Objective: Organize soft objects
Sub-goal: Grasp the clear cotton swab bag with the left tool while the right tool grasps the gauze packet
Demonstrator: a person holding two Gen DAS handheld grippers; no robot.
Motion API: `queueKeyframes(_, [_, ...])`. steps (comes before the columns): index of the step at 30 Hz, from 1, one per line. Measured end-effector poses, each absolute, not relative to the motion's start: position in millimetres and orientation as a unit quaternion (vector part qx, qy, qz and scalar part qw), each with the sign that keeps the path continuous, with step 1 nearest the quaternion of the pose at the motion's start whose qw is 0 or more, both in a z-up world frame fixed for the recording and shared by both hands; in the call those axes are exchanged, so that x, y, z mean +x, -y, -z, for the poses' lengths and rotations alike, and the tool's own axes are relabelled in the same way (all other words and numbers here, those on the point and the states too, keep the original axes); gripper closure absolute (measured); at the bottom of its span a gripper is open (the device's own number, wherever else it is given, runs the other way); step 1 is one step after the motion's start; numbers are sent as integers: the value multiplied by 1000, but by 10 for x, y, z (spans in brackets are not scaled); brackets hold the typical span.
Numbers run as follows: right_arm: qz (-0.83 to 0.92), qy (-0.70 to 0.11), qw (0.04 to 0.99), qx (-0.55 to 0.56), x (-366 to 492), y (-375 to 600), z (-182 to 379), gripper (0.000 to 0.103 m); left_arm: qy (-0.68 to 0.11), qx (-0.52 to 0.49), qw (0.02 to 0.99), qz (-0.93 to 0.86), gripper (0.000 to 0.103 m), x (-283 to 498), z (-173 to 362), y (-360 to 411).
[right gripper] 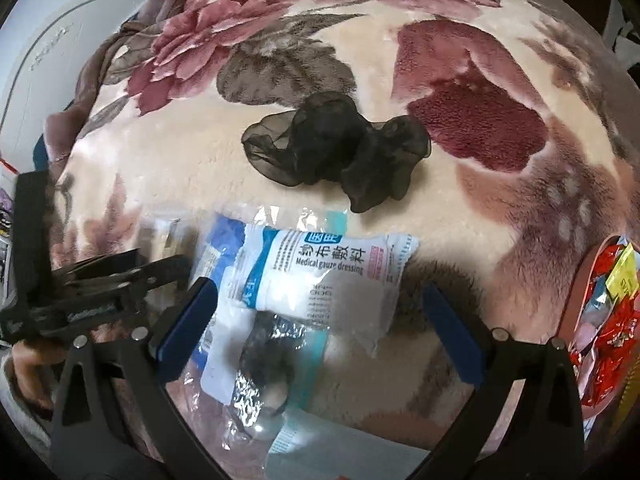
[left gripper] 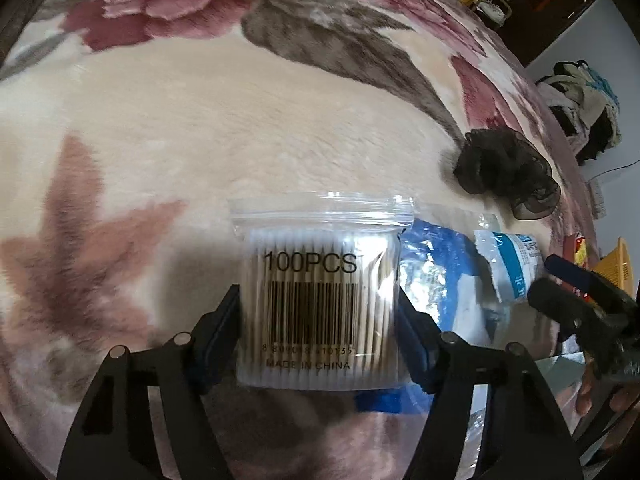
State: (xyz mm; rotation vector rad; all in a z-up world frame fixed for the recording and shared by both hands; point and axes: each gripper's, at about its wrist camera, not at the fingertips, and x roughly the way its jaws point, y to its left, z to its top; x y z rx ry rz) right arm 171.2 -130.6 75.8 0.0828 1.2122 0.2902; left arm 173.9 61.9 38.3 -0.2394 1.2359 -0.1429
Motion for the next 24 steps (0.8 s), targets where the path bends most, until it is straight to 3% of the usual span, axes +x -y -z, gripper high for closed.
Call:
queueKeyframes(9, [-124,-585,801,-4,1856,1149,-556,1,-589,-116,797,64,30,1702,-257,-743])
queueKeyframes(11, [-119,-598,792,2,1876,1141,-480,12,-588,-115,798,63,30,1699,-271,-734])
queueKeyframes(12, [-116,-600,791,5,1868,1142,-471,26,-588,-115,798,63,30,1695,-280,-734])
queueKeyframes(13, [-110,-597,795,3,1846,1149,-491,28,-587,-117,799,63,31,1692,-289,-742])
queueKeyframes(24, [-101,-536,836,55,1480,1337,-974,32,-573,-116,809,62,31,1479,-556,-734])
